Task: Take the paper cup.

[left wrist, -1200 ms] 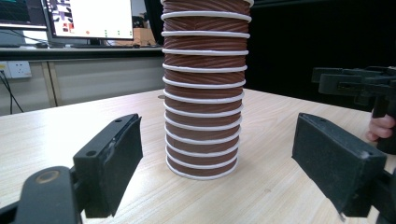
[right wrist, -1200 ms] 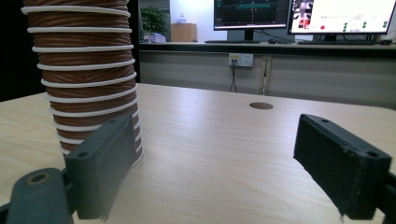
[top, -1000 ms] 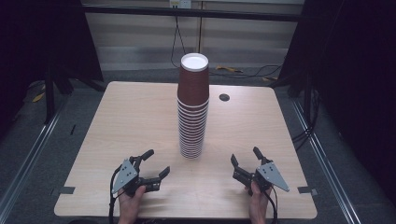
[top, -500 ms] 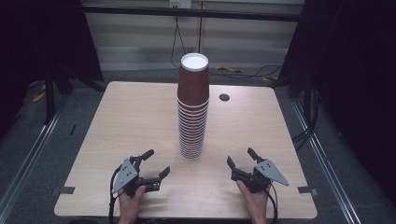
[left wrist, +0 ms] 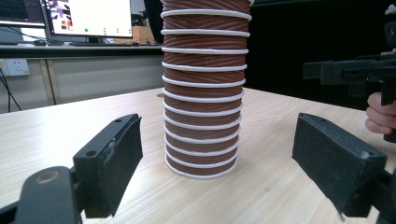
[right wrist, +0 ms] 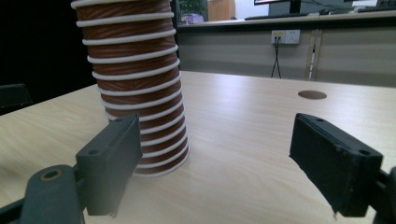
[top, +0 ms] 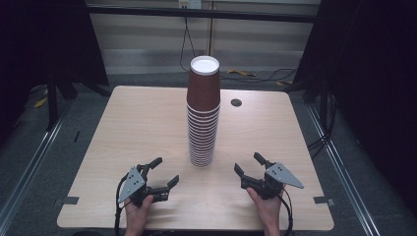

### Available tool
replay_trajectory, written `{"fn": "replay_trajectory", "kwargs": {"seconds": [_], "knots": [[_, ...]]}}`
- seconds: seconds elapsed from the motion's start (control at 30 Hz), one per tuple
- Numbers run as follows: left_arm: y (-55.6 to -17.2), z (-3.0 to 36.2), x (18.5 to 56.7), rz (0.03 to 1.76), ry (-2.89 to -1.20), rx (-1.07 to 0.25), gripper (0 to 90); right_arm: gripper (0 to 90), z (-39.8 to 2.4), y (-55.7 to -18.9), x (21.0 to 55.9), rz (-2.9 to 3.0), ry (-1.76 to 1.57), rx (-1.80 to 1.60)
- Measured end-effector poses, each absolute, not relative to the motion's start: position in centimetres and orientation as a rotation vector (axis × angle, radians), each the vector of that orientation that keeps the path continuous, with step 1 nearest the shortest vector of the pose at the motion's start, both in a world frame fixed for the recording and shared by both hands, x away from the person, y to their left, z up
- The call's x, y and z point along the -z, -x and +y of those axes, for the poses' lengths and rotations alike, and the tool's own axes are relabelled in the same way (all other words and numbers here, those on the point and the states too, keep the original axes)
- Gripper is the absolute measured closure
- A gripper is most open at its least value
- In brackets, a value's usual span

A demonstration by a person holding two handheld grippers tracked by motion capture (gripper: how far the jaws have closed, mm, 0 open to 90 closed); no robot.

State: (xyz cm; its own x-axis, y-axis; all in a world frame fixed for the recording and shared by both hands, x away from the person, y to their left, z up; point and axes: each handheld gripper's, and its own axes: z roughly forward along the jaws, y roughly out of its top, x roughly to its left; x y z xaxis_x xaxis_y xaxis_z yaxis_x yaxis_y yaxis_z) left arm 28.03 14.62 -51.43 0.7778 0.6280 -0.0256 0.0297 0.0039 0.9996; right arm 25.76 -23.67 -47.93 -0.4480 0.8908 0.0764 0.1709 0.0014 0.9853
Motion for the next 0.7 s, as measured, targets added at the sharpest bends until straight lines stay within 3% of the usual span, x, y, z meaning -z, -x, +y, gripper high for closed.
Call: {"fn": "replay_trajectory", "kwargs": {"seconds": [0.7], "knots": [[-27.9,14.5,51.5,0.563,-1.499,-0.488,15.7,18.4,-23.1,-26.9,43.4,1.796,-1.058,-1.589]]}}
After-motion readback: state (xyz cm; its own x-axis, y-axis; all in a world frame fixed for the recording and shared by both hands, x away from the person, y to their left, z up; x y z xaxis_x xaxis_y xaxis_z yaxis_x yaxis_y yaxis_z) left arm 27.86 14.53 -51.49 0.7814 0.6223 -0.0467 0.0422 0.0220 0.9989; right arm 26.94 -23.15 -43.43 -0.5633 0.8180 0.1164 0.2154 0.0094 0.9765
